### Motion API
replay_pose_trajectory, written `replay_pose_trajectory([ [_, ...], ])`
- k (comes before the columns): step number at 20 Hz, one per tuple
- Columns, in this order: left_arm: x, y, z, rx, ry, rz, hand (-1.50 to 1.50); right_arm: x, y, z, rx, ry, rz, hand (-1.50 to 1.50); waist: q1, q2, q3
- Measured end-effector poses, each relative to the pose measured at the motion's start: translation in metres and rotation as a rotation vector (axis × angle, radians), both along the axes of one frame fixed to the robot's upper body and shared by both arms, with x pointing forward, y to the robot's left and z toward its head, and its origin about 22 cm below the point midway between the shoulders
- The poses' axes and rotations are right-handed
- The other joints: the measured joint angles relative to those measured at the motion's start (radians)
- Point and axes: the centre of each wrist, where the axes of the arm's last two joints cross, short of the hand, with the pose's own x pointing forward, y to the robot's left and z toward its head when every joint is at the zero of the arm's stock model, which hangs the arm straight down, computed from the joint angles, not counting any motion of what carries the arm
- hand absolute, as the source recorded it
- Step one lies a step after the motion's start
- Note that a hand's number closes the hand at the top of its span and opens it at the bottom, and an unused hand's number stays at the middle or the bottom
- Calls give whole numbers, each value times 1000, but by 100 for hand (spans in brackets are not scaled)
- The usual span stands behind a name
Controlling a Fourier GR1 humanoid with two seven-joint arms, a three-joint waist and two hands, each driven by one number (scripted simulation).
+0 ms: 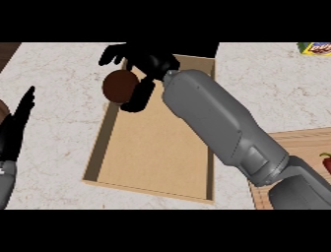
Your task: Pick the cupcake from the cutting board and place it in the cardboard box
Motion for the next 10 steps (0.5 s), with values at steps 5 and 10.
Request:
replay_pose_trajectory([
  [5,6,0,-1,8,-4,-7,0,-4,4,-11,35,46,0,-150,11,4,0],
  [10,5,-2,0,2,-4,-4,0,-5,3,-14,179,33,7,-150,5,3,1],
])
